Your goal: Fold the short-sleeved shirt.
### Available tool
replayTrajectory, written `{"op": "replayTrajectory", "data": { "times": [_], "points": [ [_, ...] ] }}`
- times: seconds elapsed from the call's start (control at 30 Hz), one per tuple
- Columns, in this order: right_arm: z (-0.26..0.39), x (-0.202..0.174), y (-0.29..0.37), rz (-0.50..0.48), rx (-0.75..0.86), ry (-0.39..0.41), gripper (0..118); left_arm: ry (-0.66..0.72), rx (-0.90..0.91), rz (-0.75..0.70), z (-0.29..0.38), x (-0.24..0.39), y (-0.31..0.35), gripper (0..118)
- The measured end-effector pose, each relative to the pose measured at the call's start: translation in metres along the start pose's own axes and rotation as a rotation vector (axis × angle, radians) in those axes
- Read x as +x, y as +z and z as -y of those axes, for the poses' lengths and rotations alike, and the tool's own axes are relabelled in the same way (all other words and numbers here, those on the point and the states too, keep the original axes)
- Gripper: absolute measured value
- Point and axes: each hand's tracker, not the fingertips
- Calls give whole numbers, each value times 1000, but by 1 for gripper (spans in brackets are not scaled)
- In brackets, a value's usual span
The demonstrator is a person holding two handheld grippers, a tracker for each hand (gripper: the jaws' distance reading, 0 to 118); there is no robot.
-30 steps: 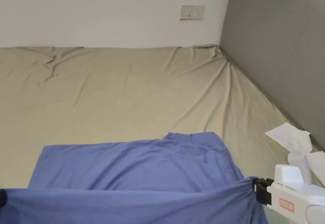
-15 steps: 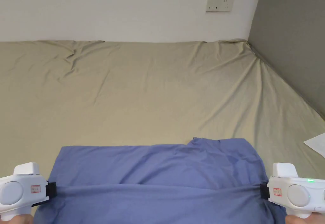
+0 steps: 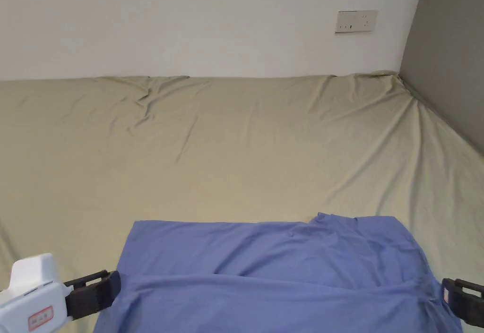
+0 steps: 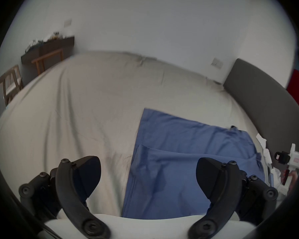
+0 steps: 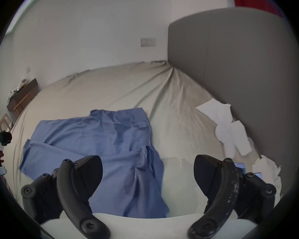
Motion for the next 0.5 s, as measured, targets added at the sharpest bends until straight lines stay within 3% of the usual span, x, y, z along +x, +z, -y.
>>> {"op": "replayTrajectory", "data": {
  "times": [0.07, 0.1, 0.17, 0.2, 0.23, 0.27, 0.3, 0.33, 0.5],
  "points": [
    [17, 4, 40, -10, 39, -34, 108, 10, 50, -12, 19, -1, 44, 118],
    [25, 3, 60, -23, 46, -59, 100, 47, 74, -9, 30, -4, 63, 117],
    [37, 1, 93, -34, 50, -73, 66, 122, 81, 45, 48, -10, 96, 103],
    [45, 1, 108, -35, 73, -82, 36, 158, 102, 49, 58, -12, 112, 78],
    [51, 0, 121, -18, 79, -86, 17, 160, 104, 52, 63, -10, 127, 49],
    [51, -3, 131, 1, 81, -90, 9, 146, 95, 40, 67, -10, 136, 16],
    [57, -3, 141, 8, 89, -95, 7, 136, 77, 11, 72, -10, 145, 0],
    [62, -3, 149, 21, 99, -108, 1, 110, 71, -19, 77, -9, 149, 0],
    [79, -5, 174, 49, 98, -167, 1, 104, -27, 18, 96, -6, 137, 0]
  ]
}}
